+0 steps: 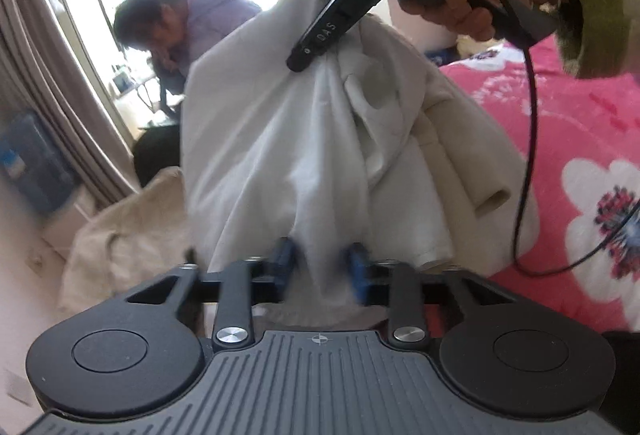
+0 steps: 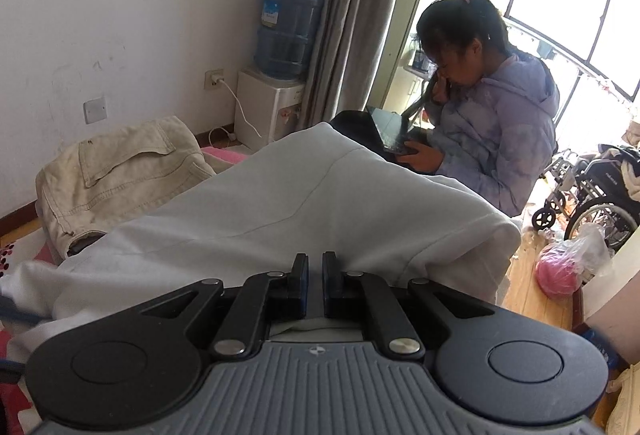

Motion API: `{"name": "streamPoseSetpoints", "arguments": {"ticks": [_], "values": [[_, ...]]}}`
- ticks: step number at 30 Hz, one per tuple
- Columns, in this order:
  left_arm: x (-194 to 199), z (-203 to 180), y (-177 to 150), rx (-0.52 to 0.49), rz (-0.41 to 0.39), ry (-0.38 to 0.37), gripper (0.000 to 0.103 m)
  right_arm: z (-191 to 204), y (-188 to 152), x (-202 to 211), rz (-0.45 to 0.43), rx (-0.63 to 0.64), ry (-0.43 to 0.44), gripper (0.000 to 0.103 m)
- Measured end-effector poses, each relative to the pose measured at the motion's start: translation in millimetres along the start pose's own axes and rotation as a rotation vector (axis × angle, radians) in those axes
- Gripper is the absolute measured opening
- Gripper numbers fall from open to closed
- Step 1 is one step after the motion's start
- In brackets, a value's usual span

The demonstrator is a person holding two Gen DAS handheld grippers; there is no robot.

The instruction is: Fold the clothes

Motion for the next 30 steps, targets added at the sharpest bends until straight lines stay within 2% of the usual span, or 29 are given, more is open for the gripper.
{"name": "streamPoseSetpoints", "arguments": {"ticks": [2, 4, 7, 11, 14, 16, 21, 22, 24, 26, 28, 29, 30], "values": [[-1, 3, 3, 0.064, 0.009, -0.039, 0.0, -5, 0, 1, -0.001, 0.009, 0.01, 0.0], [0, 9, 9, 0.165, 0.03, -0.116, 0.0, -14, 0, 3, -0.002, -0.002, 0.044, 0.0], [1, 10, 18, 0.237, 0.037, -0.2, 0.0, -27, 0, 5, 0.007, -0.011, 0.085, 0.0], [-5, -4, 28, 0.249, 0.018, -0.29, 0.0, -32, 1, 8, 0.028, 0.037, 0.111, 0.0], [-18, -18, 29, 0.226, 0.008, -0.328, 0.0, -31, 1, 7, 0.045, 0.078, 0.121, 0.0], [-28, -20, 24, 0.247, 0.008, -0.338, 0.0, -30, 0, 4, 0.051, 0.084, 0.126, 0.0], [-18, -4, 10, 0.3, 0.002, -0.337, 0.003, -29, 1, 6, 0.024, 0.001, 0.126, 0.0], [-16, -1, 7, 0.31, 0.001, -0.336, 0.008, -26, 2, 10, 0.016, -0.006, 0.118, 0.0], [-5, 7, -1, 0.342, 0.001, -0.319, 0.026, -22, 4, 19, -0.014, -0.017, 0.09, 0.006], [10, 17, -11, 0.383, -0.004, -0.286, 0.032, -21, 2, 25, -0.034, -0.06, 0.078, 0.013], [22, 26, -16, 0.437, 0.002, -0.256, 0.037, -19, -4, 26, -0.022, -0.096, 0.047, 0.013], [30, 31, -18, 0.469, 0.006, -0.235, 0.044, -18, -5, 29, -0.031, -0.125, 0.038, 0.013], [39, 36, -20, 0.501, 0.003, -0.207, 0.055, -17, -5, 37, -0.05, -0.165, 0.035, 0.014]]}}
Point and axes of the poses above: each gripper's, at about its wrist camera, not at the fingertips, and x roughly against the way its jaws point, z to its left, y to its top, the point moved 2 cm from there along -x, roughly the way its jaws point, and after that the axes turned 4 degrees about y, right-handed, at the moved point
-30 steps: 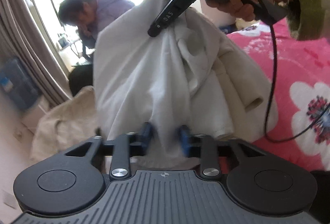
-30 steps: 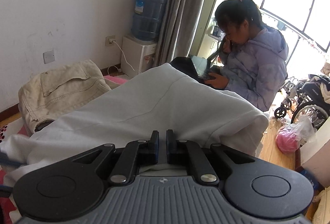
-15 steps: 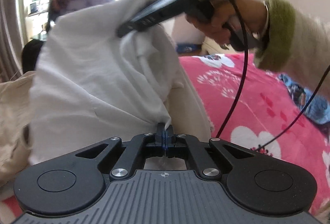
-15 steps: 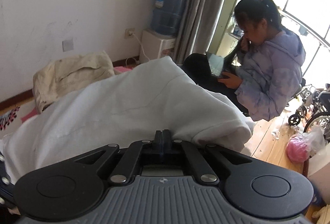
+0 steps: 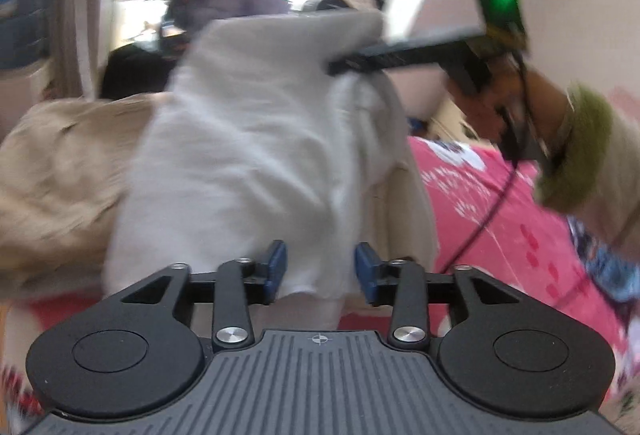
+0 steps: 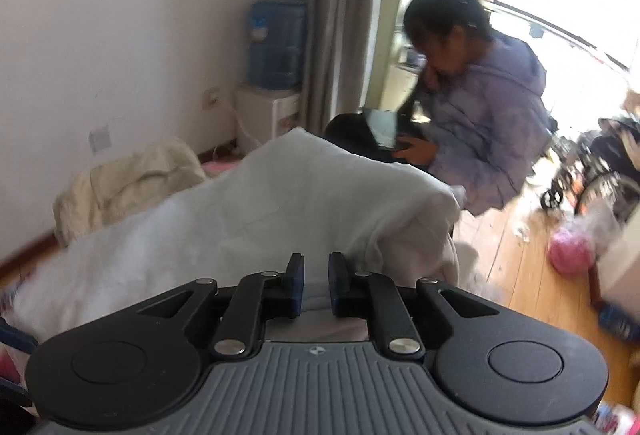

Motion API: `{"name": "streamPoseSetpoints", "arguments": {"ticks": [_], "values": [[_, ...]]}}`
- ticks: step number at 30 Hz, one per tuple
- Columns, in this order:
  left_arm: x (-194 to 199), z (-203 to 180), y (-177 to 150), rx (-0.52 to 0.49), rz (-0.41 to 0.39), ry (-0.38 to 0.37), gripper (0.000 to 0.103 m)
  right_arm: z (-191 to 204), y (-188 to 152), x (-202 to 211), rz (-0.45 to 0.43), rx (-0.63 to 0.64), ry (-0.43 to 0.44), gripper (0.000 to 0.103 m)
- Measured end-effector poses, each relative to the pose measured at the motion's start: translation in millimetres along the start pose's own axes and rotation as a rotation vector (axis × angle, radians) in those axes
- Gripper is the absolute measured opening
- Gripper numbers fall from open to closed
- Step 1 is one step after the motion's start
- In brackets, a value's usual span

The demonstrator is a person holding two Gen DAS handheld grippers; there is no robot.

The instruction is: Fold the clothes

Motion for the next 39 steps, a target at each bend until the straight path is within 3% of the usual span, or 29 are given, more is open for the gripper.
{"name": "streamPoseSetpoints", "arguments": {"ticks": [1, 3, 5, 8, 13, 19, 26, 39], "values": [[9, 4, 1, 0.028, -0.022, 0.027, 0.062, 3, 2, 12, -0.033, -0.045, 0.001, 0.014], [32, 15, 2, 0.089, -0.073, 0.087, 0.085, 12, 7, 39, -0.109, -0.138, 0.003, 0.021], [54, 25, 4, 0.148, -0.108, 0.158, 0.103, 32, 11, 65, -0.169, -0.197, 0.007, 0.038], [70, 40, 22, 0.252, -0.116, 0.303, 0.103, 81, 14, 85, -0.19, -0.182, -0.004, 0.052], [95, 66, 30, 0.415, -0.028, 0.539, 0.103, 144, 11, 76, -0.108, -0.202, -0.044, 0.066], [121, 77, 27, 0.421, -0.013, 0.698, 0.103, 202, 12, 63, -0.037, -0.195, -0.022, 0.078], [137, 79, 24, 0.392, -0.011, 0.785, 0.103, 238, 12, 52, 0.017, -0.204, -0.053, 0.089], [139, 84, 23, 0.36, 0.006, 0.825, 0.103, 251, 5, 37, 0.085, -0.202, -0.1, 0.095]]}}
Point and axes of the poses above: each gripper's, at about its wrist camera, not at the fingertips, and x roughly against the way its jaws point, z to its left, y to its top, the point moved 2 cm from there along -x, roughly the way its jaws point, and after that the axes turned 4 degrees about y, right-handed, at the moved point
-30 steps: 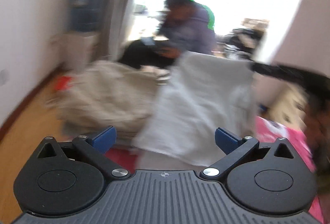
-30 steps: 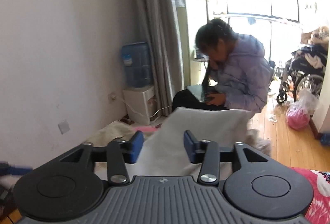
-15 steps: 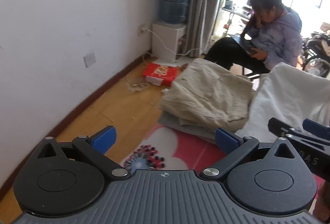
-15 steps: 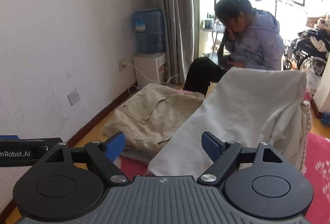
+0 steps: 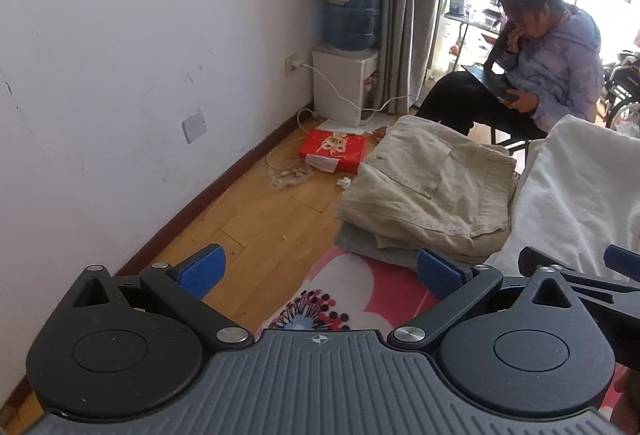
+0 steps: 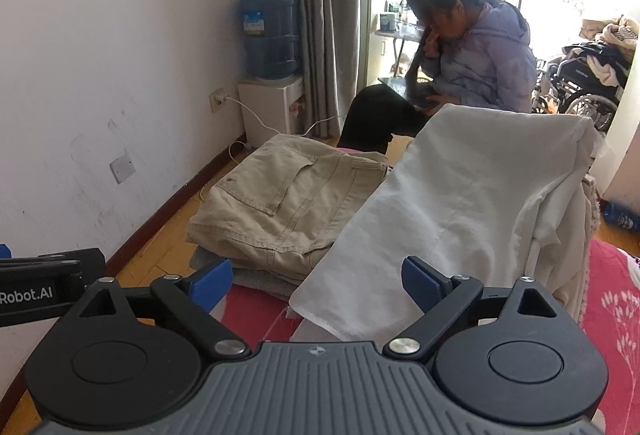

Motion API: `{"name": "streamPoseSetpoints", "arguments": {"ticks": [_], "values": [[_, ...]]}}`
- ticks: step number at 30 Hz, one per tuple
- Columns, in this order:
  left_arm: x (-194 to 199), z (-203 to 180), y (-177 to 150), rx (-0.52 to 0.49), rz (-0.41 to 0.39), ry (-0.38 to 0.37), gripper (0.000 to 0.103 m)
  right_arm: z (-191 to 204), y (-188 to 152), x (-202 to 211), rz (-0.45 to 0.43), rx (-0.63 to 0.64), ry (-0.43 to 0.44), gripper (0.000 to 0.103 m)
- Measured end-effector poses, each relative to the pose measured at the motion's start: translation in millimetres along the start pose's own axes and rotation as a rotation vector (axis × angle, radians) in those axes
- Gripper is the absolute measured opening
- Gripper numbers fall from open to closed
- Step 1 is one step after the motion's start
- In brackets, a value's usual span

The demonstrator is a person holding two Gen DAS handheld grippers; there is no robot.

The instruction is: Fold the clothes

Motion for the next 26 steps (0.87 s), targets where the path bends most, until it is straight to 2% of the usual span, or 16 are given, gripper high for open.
{"name": "streamPoseSetpoints", "arguments": {"ticks": [26], "values": [[-4.9, -2.9, -4.6, -0.065, 0.017, 0.025, 0.103, -4.4, -4.9, -8.7, 0.042, -0.019, -0.026, 0.095]]}}
Point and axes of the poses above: each gripper's, at about its wrist camera, not at the fingertips, and x roughly against the way its jaws point, z to its left, y to its top, the point moved 2 cm from there along -x, roughly the way its jaws point, and after that the axes turned 4 degrees about y, right-handed, at the moved point
